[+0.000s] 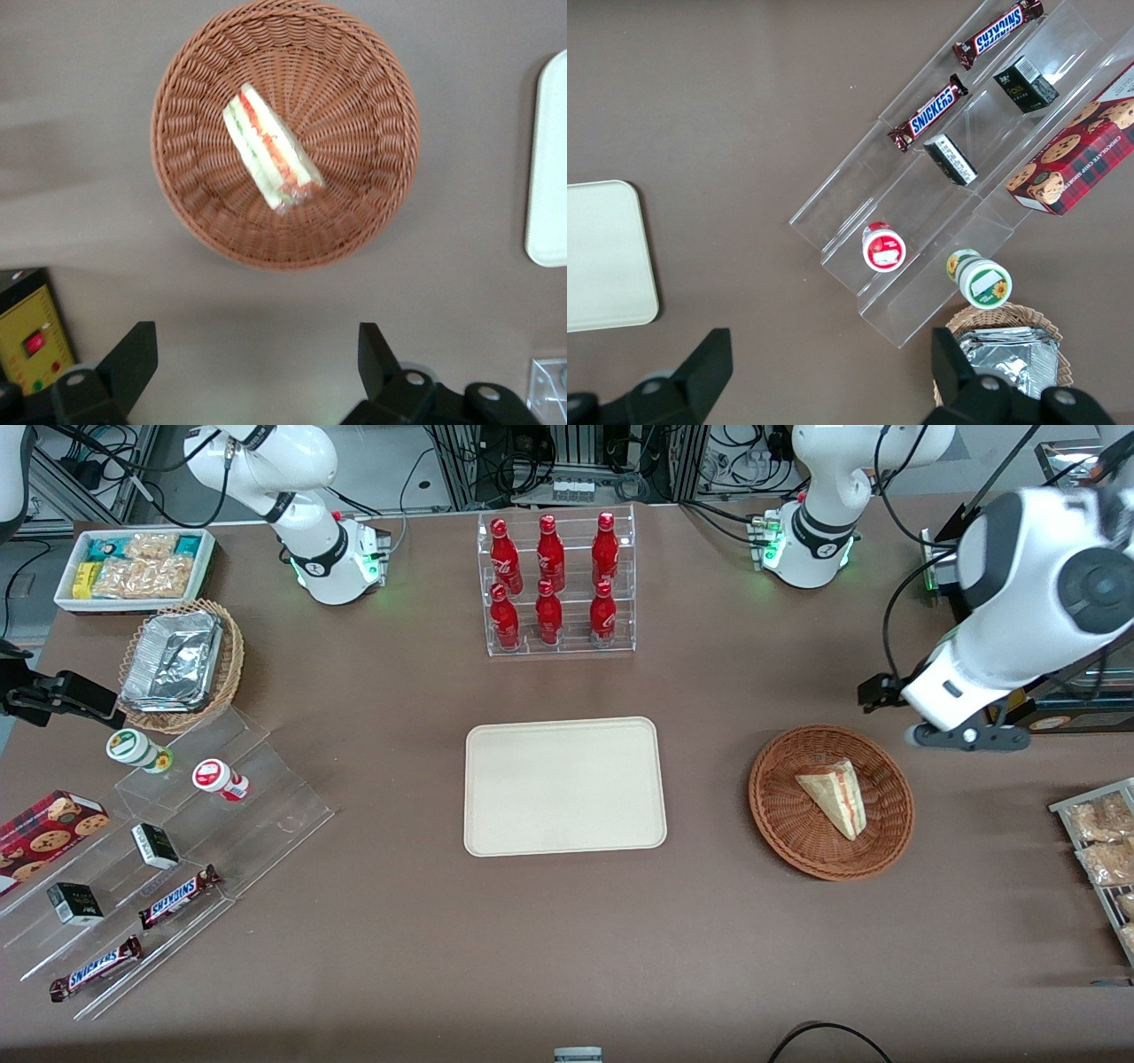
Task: Place sandwich from basket to tray
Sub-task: 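Move the left gripper over the wrapped sandwich in the wicker basket, then lower the left gripper and close it on the wrapped sandwich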
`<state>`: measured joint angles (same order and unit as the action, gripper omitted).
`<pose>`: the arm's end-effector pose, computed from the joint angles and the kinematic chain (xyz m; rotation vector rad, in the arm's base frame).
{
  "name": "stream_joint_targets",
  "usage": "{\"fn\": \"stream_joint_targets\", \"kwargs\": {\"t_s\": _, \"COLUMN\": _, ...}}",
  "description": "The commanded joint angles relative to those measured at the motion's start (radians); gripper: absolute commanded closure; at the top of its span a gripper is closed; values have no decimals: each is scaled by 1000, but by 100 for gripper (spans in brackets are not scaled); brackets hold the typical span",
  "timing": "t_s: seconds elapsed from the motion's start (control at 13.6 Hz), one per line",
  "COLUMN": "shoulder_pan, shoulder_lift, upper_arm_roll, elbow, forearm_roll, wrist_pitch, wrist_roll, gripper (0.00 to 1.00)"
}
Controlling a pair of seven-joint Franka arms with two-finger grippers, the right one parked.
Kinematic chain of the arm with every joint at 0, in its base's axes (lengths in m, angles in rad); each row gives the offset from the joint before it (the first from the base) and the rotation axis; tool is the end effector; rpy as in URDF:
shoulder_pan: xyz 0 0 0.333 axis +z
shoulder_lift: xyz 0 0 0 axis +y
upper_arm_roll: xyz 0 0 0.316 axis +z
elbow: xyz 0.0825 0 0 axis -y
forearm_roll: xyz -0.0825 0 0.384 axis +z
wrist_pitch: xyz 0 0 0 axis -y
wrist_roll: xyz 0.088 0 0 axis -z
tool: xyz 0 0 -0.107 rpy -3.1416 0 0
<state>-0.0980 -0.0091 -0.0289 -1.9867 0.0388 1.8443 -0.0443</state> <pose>0.5340 -0.0651 0.4559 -3.0835 0.1474 0.2004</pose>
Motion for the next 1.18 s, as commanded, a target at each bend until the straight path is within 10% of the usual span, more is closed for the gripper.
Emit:
{"fn": "stream_joint_targets", "kwargs": {"t_s": 0.0, "shoulder_pan": 3, "shoulder_lift": -6, "upper_arm_roll": 0, "elbow": -134, "forearm_roll": 1, "wrist_pitch": 187, "wrist_roll": 4, "gripper": 0}}
{"fn": "stream_joint_targets", "kwargs": {"t_s": 1.11, "shoulder_pan": 12, "shoulder_lift": 208, "upper_arm_roll": 7, "elbow": -193, "forearm_roll": -2, "wrist_pitch": 489, "wrist_roll": -667, "gripper": 0}}
